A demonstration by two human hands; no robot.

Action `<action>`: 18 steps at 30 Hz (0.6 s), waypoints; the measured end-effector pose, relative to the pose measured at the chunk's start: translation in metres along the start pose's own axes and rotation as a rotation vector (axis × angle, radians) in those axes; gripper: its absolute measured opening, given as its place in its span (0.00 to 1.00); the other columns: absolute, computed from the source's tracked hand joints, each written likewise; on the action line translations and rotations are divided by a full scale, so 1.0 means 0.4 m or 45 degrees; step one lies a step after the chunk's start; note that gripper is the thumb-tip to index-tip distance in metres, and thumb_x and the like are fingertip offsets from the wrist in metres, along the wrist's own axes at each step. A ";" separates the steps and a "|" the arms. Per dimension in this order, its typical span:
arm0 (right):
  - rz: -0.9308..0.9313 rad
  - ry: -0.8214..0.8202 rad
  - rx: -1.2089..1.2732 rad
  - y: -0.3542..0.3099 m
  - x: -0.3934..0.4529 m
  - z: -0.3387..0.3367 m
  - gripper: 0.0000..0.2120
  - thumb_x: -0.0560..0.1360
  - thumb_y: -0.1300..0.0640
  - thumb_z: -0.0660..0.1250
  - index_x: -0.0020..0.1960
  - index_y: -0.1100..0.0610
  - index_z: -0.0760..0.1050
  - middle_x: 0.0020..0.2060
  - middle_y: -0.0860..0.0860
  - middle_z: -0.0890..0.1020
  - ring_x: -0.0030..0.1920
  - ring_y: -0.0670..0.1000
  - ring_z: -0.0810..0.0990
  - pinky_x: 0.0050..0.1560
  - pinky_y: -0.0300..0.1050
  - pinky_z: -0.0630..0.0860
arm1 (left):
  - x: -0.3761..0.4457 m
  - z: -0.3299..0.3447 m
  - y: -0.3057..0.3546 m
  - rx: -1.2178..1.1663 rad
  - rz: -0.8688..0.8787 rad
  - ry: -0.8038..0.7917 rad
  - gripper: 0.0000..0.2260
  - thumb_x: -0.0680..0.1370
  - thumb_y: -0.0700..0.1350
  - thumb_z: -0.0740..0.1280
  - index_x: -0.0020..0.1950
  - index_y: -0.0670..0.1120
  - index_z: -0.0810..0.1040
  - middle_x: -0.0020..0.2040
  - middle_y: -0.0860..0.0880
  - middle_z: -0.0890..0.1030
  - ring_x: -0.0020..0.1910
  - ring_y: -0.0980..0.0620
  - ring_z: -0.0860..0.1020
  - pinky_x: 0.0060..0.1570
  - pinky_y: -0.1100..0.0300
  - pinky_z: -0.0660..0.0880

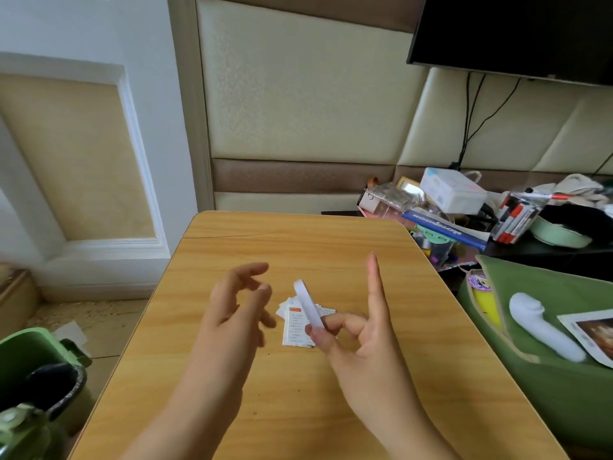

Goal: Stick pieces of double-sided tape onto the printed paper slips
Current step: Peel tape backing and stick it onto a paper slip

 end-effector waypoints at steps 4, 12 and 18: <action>0.046 -0.108 0.135 -0.001 -0.008 0.033 0.50 0.71 0.56 0.73 0.69 0.28 0.37 0.39 0.49 0.86 0.50 0.42 0.82 0.60 0.35 0.62 | -0.021 0.071 0.028 -0.149 0.009 -0.407 0.15 0.74 0.50 0.61 0.60 0.60 0.76 0.59 0.60 0.78 0.52 0.52 0.81 0.48 0.54 0.75; -0.006 -0.152 0.251 -0.001 -0.019 0.064 0.51 0.70 0.58 0.74 0.69 0.27 0.39 0.40 0.53 0.86 0.51 0.49 0.82 0.64 0.43 0.67 | -0.026 0.118 0.014 -0.727 -0.243 -0.558 0.12 0.73 0.45 0.65 0.55 0.46 0.80 0.45 0.47 0.81 0.40 0.47 0.79 0.43 0.52 0.78; 0.161 -0.022 1.021 0.000 -0.013 0.014 0.37 0.53 0.37 0.78 0.61 0.40 0.77 0.32 0.49 0.73 0.34 0.48 0.69 0.46 0.41 0.66 | 0.003 0.043 0.016 -0.452 -0.178 -0.261 0.07 0.74 0.39 0.66 0.46 0.45 0.83 0.31 0.49 0.68 0.30 0.54 0.67 0.36 0.58 0.67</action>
Point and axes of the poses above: each hand's wrist, its own x-axis towards the middle knuckle, its own z-axis out of the palm, y = z × x, the point moved 10 cm from there along x, towards the middle knuckle
